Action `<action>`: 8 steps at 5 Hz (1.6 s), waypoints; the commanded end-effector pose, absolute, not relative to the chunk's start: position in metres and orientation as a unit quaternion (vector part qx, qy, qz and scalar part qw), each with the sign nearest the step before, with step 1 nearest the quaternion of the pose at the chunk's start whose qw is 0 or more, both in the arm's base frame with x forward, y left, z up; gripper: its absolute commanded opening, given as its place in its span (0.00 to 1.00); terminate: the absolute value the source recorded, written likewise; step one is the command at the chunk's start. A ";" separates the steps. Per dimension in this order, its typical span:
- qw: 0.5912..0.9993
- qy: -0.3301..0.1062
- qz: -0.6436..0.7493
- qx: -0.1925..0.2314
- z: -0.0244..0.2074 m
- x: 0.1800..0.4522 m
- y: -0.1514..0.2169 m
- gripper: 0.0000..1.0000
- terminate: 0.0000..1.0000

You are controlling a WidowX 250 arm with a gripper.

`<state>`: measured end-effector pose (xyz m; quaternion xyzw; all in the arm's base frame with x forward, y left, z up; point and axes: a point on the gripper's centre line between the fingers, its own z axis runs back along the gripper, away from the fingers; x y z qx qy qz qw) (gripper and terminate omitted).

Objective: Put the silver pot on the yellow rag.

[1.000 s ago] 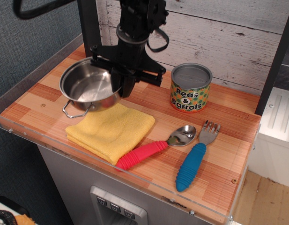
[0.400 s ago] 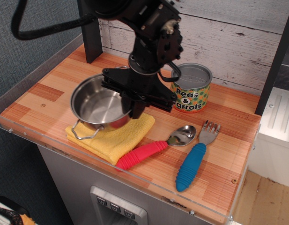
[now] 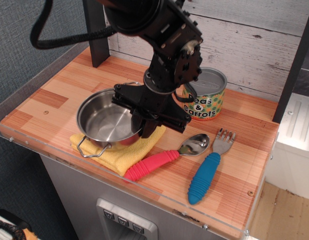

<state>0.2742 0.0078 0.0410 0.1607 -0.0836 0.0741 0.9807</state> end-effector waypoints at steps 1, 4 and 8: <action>0.982 -0.074 0.061 0.165 0.029 0.272 0.010 0.00 0.00; 0.981 -0.079 0.073 0.159 0.038 0.277 0.015 1.00 0.00; 0.977 -0.114 0.159 0.079 0.104 0.284 0.042 1.00 0.00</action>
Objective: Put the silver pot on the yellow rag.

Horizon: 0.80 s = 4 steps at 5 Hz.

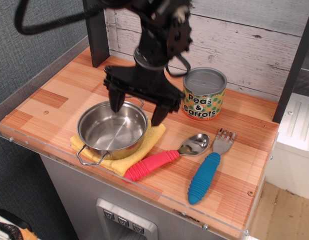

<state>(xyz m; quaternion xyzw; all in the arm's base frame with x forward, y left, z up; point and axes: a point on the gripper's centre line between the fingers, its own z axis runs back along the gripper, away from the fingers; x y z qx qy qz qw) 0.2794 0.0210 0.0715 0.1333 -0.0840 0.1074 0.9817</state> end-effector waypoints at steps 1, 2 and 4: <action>0.969 -0.101 0.221 0.043 0.112 0.281 0.072 1.00 0.00; 0.965 -0.091 0.244 0.019 0.111 0.279 0.097 1.00 0.00; 0.957 -0.059 0.281 0.030 0.106 0.272 0.152 1.00 0.00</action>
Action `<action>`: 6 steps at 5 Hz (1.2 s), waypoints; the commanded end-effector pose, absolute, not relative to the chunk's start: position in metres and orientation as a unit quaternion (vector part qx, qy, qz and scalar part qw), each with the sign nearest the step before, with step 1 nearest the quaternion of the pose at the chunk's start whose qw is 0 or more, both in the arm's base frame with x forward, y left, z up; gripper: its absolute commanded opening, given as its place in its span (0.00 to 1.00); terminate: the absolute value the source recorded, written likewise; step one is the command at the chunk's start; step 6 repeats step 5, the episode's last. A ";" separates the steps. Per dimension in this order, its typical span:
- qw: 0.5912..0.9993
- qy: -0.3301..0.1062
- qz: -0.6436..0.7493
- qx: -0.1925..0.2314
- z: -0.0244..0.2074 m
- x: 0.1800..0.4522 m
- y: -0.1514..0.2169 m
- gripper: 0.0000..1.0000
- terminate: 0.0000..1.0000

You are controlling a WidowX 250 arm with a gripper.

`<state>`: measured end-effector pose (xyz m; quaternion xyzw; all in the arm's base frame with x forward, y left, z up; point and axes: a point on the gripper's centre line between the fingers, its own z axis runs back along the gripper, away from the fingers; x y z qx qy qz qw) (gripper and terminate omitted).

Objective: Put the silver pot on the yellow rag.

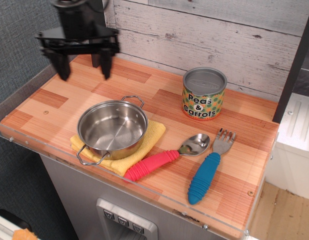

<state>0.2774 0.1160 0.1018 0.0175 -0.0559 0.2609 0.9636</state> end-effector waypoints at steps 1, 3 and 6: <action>0.959 -0.066 0.273 0.043 0.100 0.283 0.171 1.00 0.00; 0.960 -0.098 0.252 0.074 0.103 0.307 0.185 1.00 0.00; 0.960 -0.098 0.252 0.074 0.103 0.307 0.185 1.00 1.00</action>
